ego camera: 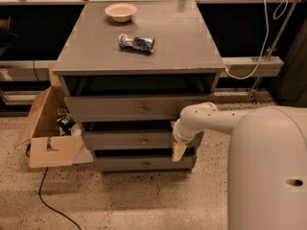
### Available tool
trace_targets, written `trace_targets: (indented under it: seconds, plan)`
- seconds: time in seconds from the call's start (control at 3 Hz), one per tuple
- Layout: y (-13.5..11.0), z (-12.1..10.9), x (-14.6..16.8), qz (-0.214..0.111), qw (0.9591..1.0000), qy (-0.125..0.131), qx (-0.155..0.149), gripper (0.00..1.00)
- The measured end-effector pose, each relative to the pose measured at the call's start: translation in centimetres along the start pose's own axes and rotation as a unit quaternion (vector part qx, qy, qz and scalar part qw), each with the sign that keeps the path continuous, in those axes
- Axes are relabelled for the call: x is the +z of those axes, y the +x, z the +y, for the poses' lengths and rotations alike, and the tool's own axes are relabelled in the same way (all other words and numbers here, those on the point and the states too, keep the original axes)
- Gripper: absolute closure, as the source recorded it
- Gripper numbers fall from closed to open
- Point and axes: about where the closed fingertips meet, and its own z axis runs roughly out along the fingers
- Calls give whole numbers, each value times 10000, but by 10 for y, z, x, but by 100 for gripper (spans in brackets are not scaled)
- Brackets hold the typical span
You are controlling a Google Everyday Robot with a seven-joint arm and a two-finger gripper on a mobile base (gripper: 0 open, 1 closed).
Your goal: Open middle drawer
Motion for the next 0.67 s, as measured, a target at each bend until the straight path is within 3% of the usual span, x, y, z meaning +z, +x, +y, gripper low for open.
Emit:
trace_targets:
  seconds: [0.67]
  plan:
    - [34,-26,38,169,9995,135,222,0]
